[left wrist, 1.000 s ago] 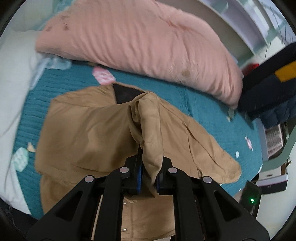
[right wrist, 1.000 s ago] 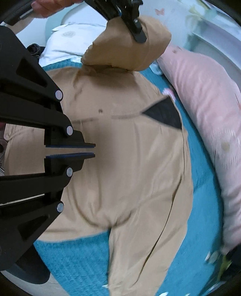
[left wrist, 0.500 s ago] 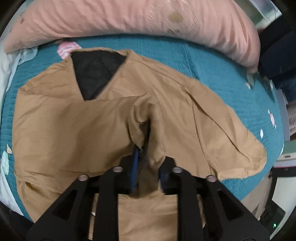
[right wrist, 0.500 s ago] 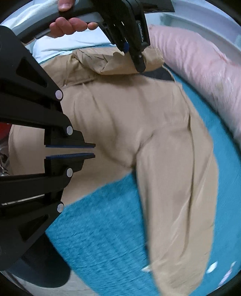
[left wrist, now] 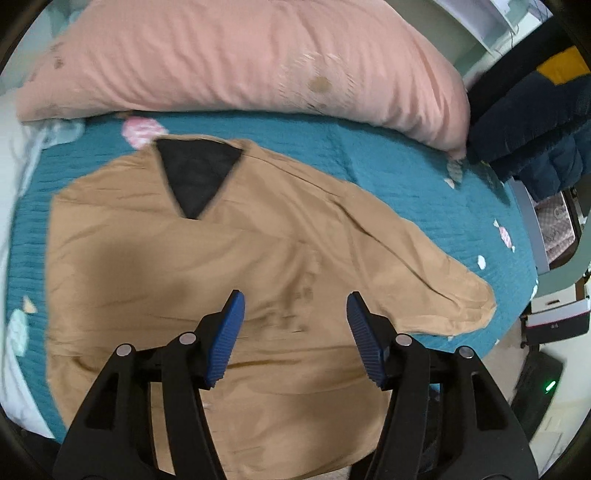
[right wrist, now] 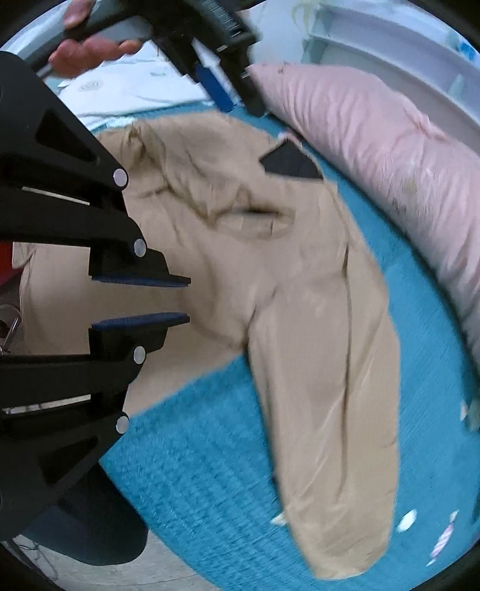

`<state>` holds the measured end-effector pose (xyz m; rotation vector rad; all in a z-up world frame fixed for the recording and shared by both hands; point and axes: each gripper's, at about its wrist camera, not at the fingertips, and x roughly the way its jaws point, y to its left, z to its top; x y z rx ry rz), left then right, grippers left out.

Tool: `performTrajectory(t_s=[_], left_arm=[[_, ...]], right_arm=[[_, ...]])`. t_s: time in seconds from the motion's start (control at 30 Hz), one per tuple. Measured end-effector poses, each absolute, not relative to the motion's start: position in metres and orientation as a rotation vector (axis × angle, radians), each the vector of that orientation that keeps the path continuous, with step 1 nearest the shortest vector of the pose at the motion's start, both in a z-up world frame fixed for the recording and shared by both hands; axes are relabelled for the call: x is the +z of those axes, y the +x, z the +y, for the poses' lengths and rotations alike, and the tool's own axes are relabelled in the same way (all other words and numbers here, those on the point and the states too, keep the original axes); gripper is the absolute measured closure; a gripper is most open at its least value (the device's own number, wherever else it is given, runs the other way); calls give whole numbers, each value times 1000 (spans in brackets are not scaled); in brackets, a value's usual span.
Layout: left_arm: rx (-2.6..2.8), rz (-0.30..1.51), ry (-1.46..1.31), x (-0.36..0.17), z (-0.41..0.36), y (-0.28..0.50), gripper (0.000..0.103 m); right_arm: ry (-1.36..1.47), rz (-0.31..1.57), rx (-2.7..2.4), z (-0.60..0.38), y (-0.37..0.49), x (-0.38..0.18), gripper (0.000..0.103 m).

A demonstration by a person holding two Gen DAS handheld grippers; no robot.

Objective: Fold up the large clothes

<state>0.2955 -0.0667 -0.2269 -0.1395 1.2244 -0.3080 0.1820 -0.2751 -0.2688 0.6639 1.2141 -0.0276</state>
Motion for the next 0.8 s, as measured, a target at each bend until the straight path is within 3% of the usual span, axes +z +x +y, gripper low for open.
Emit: performTrajectory(t_s=[0.03, 0.2, 0.37, 0.5, 0.8], left_arm=[[-295, 1205, -129, -224, -53, 292, 47], [-222, 1197, -143, -226, 14, 285, 81], [-150, 1210, -184, -238, 65, 281, 95], [-149, 1222, -211, -247, 84, 281, 101], [-208, 1310, -274, -297, 91, 289, 102]], right_arm=[[643, 1203, -13, -266, 187, -262, 88], [554, 1150, 63, -214, 210, -236, 88], [457, 1165, 138, -154, 233, -235, 90], [405, 1198, 177, -116, 249, -245, 91], [396, 1334, 236, -59, 284, -297, 91]])
